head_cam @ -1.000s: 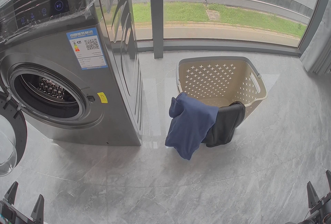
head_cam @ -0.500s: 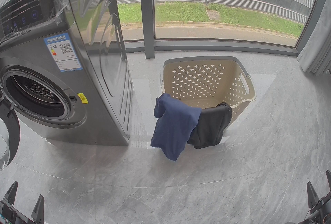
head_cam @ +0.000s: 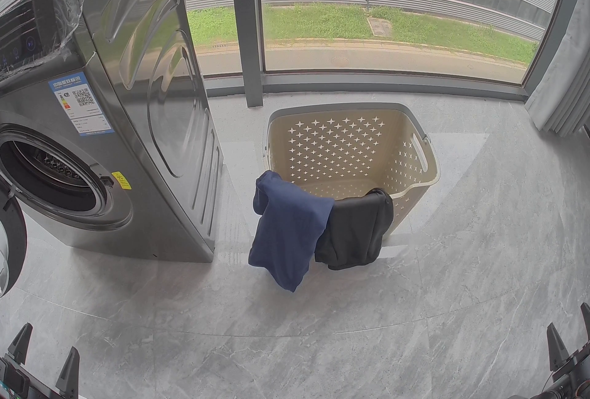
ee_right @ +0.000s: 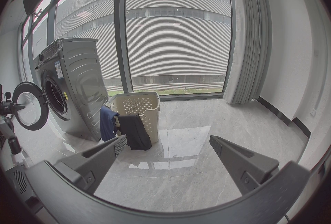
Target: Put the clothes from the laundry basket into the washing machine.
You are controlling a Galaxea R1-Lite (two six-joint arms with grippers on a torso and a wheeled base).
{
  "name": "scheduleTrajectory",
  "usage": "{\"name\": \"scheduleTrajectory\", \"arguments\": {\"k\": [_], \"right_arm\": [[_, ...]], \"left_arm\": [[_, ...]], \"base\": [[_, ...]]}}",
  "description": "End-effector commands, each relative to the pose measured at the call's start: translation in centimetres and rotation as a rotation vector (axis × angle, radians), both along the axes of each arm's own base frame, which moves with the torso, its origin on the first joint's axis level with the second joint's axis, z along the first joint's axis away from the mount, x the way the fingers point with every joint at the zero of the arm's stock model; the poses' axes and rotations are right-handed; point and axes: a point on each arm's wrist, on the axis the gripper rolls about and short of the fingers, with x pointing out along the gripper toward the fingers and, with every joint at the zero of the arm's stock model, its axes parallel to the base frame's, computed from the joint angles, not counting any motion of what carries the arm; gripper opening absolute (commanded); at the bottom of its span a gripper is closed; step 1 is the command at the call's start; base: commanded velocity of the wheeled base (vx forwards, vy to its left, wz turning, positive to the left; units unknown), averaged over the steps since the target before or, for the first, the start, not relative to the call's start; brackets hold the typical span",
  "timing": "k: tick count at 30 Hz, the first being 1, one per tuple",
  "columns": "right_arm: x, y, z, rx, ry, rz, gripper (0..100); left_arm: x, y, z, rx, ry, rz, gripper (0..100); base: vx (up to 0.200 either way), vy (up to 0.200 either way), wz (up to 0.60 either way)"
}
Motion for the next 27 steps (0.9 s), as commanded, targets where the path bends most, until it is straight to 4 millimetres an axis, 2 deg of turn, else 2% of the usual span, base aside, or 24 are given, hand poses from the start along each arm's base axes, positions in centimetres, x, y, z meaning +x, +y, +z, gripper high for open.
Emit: {"name": "scheduleTrajectory", "arguments": {"k": [1, 5, 14, 23, 27], "right_arm": [[0.01, 0.00, -0.52, 0.000, 0.002, 0.001, 100], [0.01, 0.00, -0.52, 0.000, 0.002, 0.001, 100], [0.01, 0.00, -0.52, 0.000, 0.002, 0.001, 100], [0.01, 0.00, -0.52, 0.000, 0.002, 0.001, 100], [0.01, 0.00, -0.52, 0.000, 0.002, 0.001, 100]], "left_arm": [[0.06, 0.00, -0.46, -0.001, 0.008, 0.000, 100], [0.06, 0.00, -0.46, -0.001, 0.008, 0.000, 100], [0.06, 0.00, -0.46, -0.004, 0.008, 0.000, 100], [0.06, 0.00, -0.46, 0.000, 0.008, 0.000, 100], [0.06, 0.00, -0.46, 0.000, 0.008, -0.001, 100]], "base": [[0.200, 0.000, 0.00], [0.200, 0.000, 0.00], [0.000, 0.000, 0.00], [0.000, -0.200, 0.00], [0.000, 0.000, 0.00]]}}
